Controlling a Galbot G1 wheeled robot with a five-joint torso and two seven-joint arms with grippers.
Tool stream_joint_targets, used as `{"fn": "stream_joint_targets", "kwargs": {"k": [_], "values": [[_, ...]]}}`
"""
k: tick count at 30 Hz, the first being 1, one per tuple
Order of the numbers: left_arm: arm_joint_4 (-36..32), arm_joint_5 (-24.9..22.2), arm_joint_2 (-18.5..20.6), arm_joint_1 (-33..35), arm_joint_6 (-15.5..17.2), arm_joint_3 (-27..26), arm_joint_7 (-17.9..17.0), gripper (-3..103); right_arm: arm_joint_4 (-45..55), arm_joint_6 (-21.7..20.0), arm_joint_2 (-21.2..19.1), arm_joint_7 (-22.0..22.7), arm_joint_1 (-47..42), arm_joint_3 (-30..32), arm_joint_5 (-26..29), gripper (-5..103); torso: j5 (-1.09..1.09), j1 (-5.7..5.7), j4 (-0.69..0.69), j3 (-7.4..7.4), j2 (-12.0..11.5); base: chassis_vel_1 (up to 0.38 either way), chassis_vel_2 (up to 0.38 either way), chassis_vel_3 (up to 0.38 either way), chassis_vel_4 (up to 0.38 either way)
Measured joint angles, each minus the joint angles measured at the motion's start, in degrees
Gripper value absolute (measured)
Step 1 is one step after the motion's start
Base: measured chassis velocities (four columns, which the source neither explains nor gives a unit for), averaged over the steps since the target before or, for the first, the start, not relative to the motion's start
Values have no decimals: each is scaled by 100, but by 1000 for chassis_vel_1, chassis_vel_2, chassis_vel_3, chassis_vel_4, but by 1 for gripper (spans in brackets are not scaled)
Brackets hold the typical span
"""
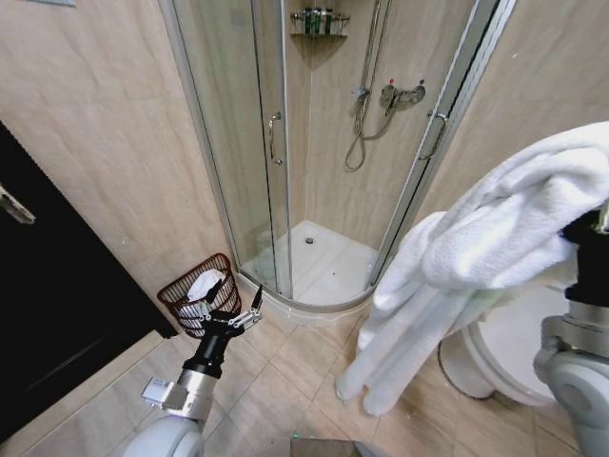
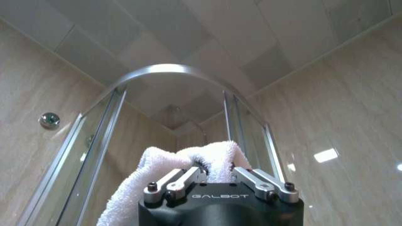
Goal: Discard the used towel into the hamper.
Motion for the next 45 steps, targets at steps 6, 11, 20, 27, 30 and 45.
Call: {"fn": "stream_joint_targets", "kwargs": {"k": [6,11,20,27,30,45], "values": [[0,0,0,0,0,0,0,100,0,-4,14,-1,-18,9,47,10,0,75,-1,97,174,0,0,0,0],[0,0,0,0,0,0,0,100,0,-17,-9,0,-21,35,82,10,0,131,0,162,294,0,0,0,0],[0,0,0,0,0,0,0,100,0,-55,-43,8,-26,151,192,10,0,245,0,306,553,0,0,0,0],[0,0,0,0,0,0,0,100,0,-56,-37,-5,-31,150,182,10,0,325,0,412,736,0,0,0,0],[0,0,0,0,0,0,0,100,0,-55,-29,-15,-36,161,177,10,0,372,0,468,840,0,0,0,0],[0,0,0,0,0,0,0,100,0,-55,6,-94,-58,152,144,10,0,579,0,724,1305,0,0,0,0]]}}
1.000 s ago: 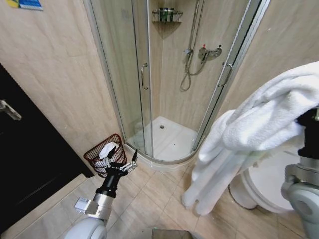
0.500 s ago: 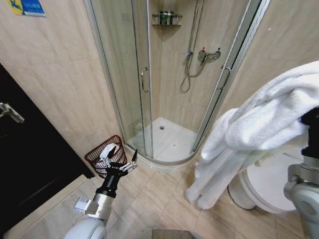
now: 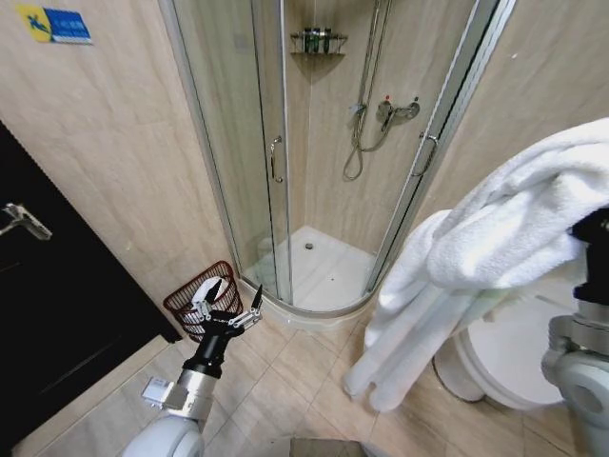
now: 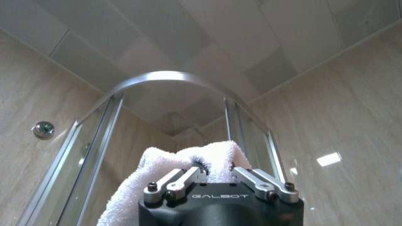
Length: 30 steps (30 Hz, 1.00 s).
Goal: Discard the used towel into the hamper.
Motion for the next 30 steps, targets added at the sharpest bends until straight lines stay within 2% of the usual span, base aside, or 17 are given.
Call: {"fn": "stream_joint_targets", "kwargs": {"k": [4,7,30], "values": [[0,0,0,0,0,0,0,100,0,0,0,-8,1,-7,-3,10,0,24,0,25,49,0,0,0,0],[0,0,0,0,0,0,0,100,0,0,2,-28,0,-37,-26,10,0,95,0,108,202,0,0,0,0],[0,0,0,0,0,0,0,100,0,33,45,-77,-13,-52,-70,10,0,404,0,488,893,0,0,0,0]]}}
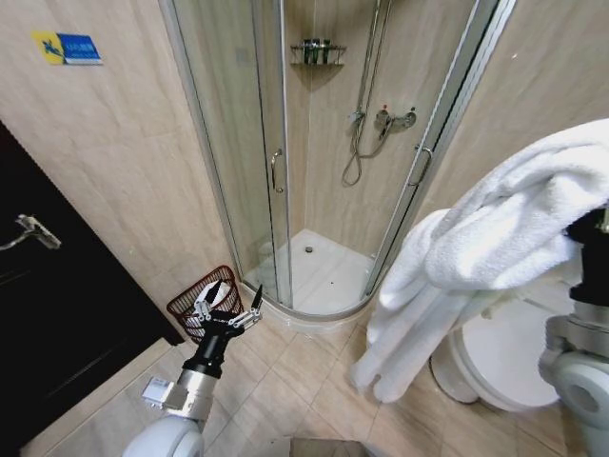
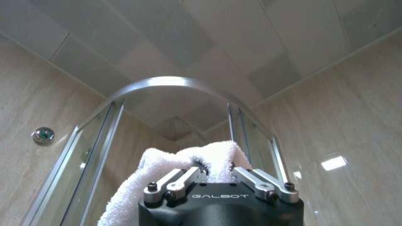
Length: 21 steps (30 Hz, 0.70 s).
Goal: Discard the used towel into the hamper.
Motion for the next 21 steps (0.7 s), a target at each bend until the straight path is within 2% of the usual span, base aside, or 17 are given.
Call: {"fn": "stream_joint_targets", "kwargs": {"k": [21], "values": [[0,0,0,0,0,0,0,100,0,44,-63,5,42,-22,1,10,0,314,0,372,687,0,0,0,0]]}}
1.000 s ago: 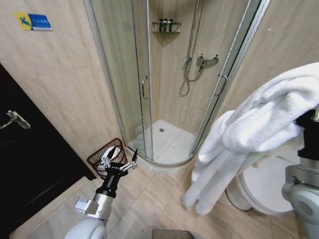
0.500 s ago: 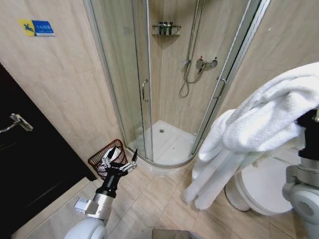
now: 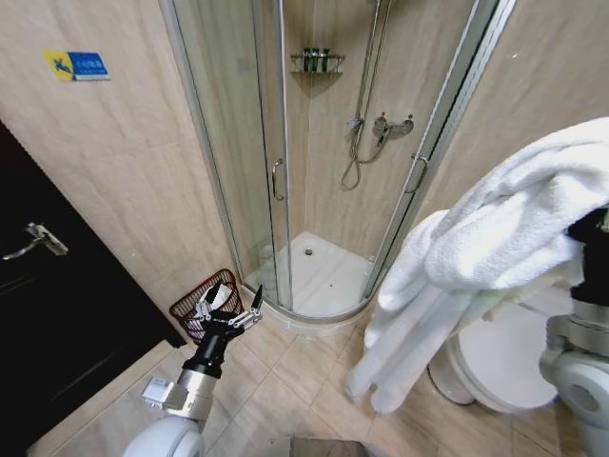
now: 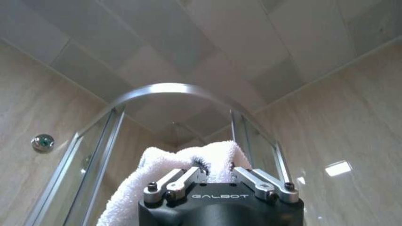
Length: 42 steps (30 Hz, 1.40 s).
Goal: Discard the used towel into the hamper.
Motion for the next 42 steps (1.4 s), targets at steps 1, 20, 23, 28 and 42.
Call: {"fn": "stream_joint_targets", "kwargs": {"k": [1,20,23,28,42], "values": [[0,0,0,0,0,0,0,100,0,2,-3,0,2,0,2,10,0,3,0,3,6,0,0,0,0],[0,0,0,0,0,0,0,100,0,222,-33,-56,-25,74,25,10,0,-10,-1,-16,-26,0,0,0,0],[0,0,0,0,0,0,0,100,0,223,-26,-58,-35,89,17,10,0,-14,-1,-21,-35,0,0,0,0],[0,0,0,0,0,0,0,100,0,223,-14,-72,-39,90,-9,10,0,-19,-1,-26,-45,30,33,35,35],[0,0,0,0,0,0,0,100,0,255,-15,-85,-62,115,-68,10,0,-29,0,-37,-65,77,79,86,82]]}}
